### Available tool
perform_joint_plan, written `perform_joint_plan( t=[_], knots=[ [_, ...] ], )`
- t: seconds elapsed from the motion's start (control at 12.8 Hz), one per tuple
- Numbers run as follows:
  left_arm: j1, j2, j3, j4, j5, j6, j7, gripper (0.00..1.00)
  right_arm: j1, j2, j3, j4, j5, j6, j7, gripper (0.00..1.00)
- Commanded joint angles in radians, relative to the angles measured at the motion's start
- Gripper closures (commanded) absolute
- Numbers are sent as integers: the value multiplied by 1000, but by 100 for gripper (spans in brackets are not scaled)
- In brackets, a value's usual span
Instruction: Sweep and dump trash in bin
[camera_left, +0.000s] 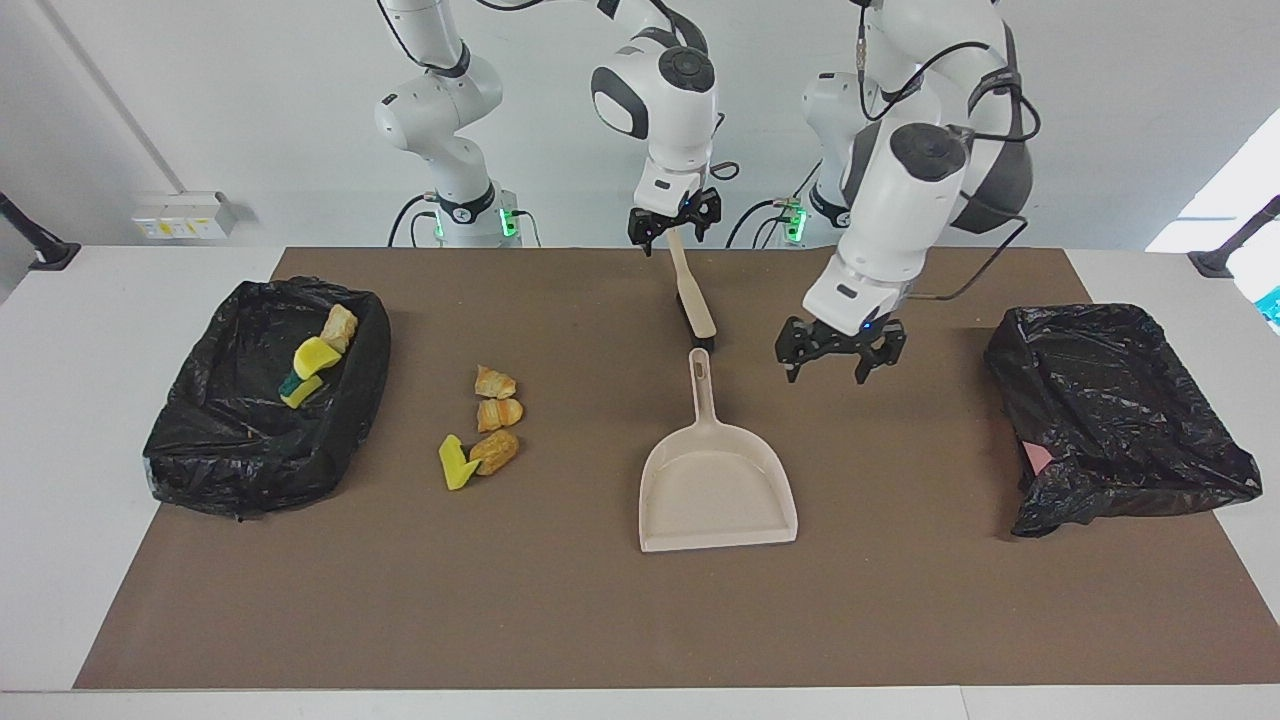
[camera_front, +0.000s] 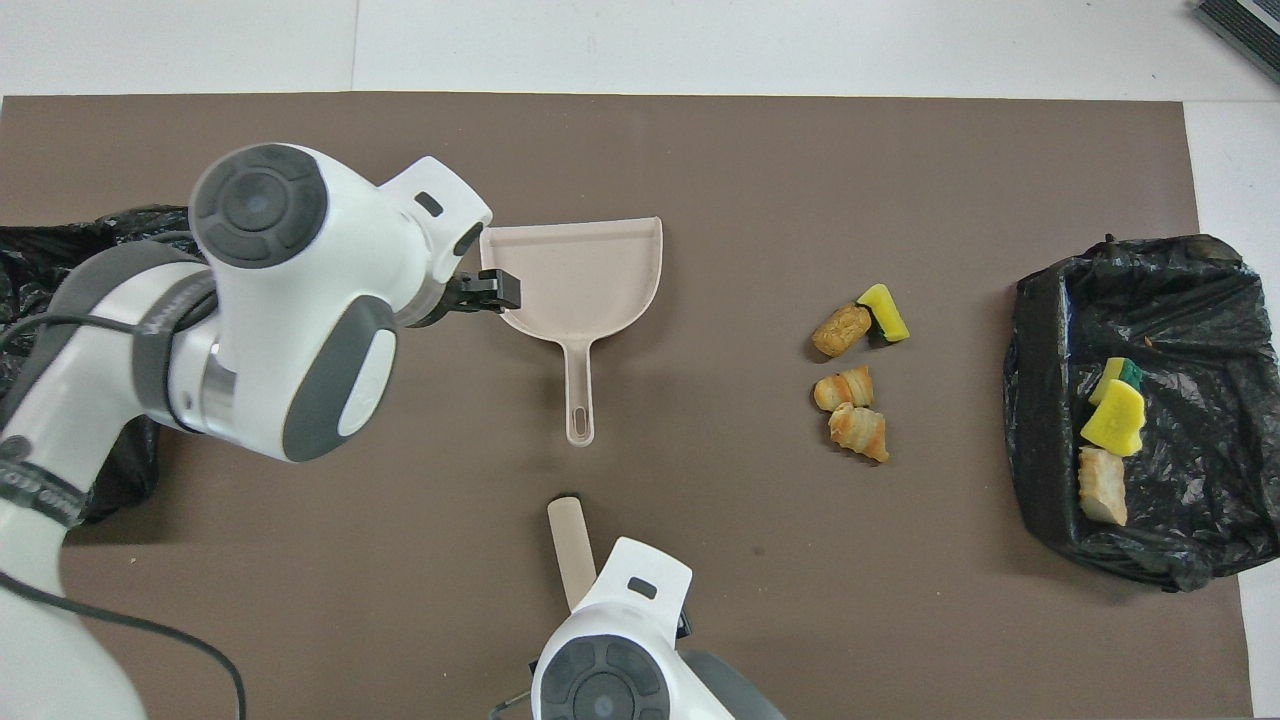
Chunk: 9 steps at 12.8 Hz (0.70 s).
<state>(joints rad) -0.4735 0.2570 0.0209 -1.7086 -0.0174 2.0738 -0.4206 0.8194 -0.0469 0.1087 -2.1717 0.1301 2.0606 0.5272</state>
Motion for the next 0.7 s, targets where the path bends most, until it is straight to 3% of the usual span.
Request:
perform_joint_plan(
  t=[0.0, 0.31, 0.55, 0.62],
  knots=[
    [-75, 54, 19, -2, 31, 60, -93, 0, 52, 17, -1, -89, 25, 117, 49, 0],
    [-175, 64, 19, -116, 45, 112, -147, 0, 66, 88, -1, -99, 25, 188, 76, 0],
    [-197, 65, 17, -161, 50, 153, -178, 0, 66, 91, -1, -99, 25, 190, 73, 0],
    [-198, 64, 19, -161, 50, 140, -178, 7, 66, 91, -1, -99, 23, 190, 68, 0]
  ],
)
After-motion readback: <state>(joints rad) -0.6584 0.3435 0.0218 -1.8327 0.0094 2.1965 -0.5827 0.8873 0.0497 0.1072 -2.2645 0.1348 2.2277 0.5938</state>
